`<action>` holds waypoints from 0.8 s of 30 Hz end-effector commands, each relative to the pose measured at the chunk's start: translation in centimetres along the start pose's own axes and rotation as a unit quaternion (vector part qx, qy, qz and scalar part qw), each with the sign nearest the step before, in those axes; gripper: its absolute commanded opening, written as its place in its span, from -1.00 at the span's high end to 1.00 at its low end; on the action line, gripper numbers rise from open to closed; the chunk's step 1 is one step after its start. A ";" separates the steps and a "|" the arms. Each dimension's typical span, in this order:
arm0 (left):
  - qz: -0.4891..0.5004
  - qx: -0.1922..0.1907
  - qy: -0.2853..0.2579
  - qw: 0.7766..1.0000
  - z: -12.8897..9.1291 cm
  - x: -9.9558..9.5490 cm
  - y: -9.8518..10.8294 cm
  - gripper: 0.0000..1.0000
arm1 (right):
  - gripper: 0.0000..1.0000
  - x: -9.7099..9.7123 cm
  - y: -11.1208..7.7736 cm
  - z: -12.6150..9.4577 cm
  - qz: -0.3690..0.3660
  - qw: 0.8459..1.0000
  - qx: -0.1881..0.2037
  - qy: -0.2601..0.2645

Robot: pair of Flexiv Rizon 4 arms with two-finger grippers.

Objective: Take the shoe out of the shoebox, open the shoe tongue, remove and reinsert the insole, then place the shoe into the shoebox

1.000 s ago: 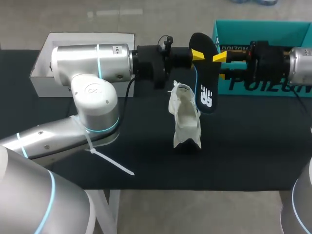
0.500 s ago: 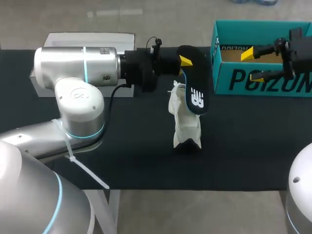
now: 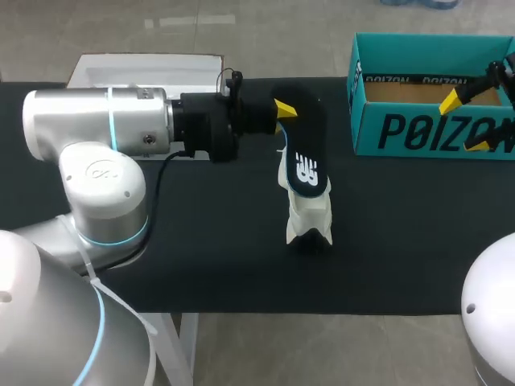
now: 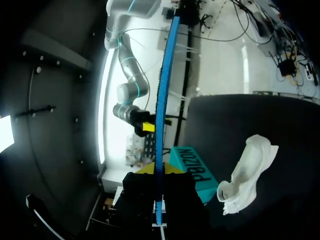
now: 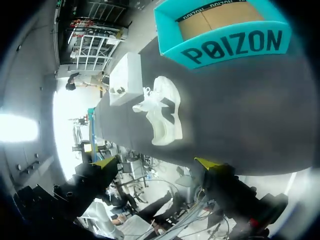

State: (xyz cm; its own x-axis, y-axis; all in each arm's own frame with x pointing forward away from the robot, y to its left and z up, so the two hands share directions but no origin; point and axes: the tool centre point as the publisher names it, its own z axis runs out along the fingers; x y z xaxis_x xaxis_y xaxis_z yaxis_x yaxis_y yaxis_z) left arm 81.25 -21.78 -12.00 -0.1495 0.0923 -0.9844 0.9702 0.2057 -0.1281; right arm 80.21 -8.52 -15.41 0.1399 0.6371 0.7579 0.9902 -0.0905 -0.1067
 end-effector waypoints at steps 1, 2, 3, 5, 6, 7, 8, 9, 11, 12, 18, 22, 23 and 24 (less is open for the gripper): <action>0.001 0.000 0.003 1.000 -0.4 0.2 -0.3 1.00 | -1.00 0.3 0.4 -0.4 -0.019 0.999 0.038 -0.021; 0.001 0.000 0.004 1.000 -0.4 0.2 -0.3 1.00 | -1.00 0.3 0.3 -0.4 -0.032 0.998 0.034 -0.035; 0.002 -0.001 0.004 1.000 -0.5 0.1 -0.1 1.00 | -1.00 0.3 0.2 -0.4 -0.046 0.997 0.025 -0.048; 0.003 -0.003 0.004 1.000 -0.5 0.0 0.0 1.00 | -1.00 0.5 0.1 -0.5 -0.073 0.996 0.009 -0.055; 0.004 -0.003 0.004 1.000 -0.5 -0.1 0.0 1.00 | -1.00 0.6 0.1 -0.5 -0.083 0.994 0.003 -0.071; 0.005 -0.004 0.004 1.000 -0.5 -0.1 0.0 1.00 | -1.00 0.7 0.0 -0.5 -0.093 0.993 0.000 -0.066; 0.006 -0.004 0.003 1.000 -0.6 -0.2 0.0 1.00 | -1.00 0.8 0.0 -0.5 -0.102 0.993 -0.010 -0.059; 0.006 -0.004 0.004 1.000 -0.6 -0.2 0.0 1.00 | -1.00 0.8 0.1 -0.5 -0.105 0.993 -0.018 -0.056; 0.011 -0.003 0.002 1.000 -0.6 -0.3 0.0 1.00 | -1.00 0.7 0.3 -0.6 -0.106 0.993 -0.024 -0.054; 0.012 -0.004 0.002 1.000 -0.6 -0.3 0.0 1.00 | -1.00 0.6 0.5 -0.6 -0.105 0.992 -0.030 -0.055; 0.012 -0.005 -0.001 1.000 -0.9 -0.4 0.0 1.00 | -1.00 0.5 1.3 -1.0 -0.106 0.988 -0.093 -0.070; 0.013 -0.006 -0.003 1.000 -1.1 -0.4 0.0 1.00 | -1.00 0.4 1.4 -1.2 -0.102 0.986 -0.115 -0.070; 0.012 -0.006 -0.003 1.000 -1.1 -0.4 0.0 1.00 | -1.00 0.4 1.4 -1.2 -0.102 0.986 -0.115 -0.070; 0.006 -0.007 -0.007 1.000 -1.2 -0.5 0.0 1.00 | -1.00 0.4 1.4 -1.2 -0.102 0.986 -0.115 -0.070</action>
State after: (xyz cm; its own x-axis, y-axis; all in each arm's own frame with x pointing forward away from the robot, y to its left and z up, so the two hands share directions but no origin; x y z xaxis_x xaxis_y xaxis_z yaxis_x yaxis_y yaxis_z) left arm 81.31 -20.95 -11.45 -0.1305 0.0885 -0.9875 0.9704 0.2155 -0.1090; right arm 82.53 -9.43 -14.57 -0.0499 0.7550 0.6538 0.9882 -0.0578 0.1421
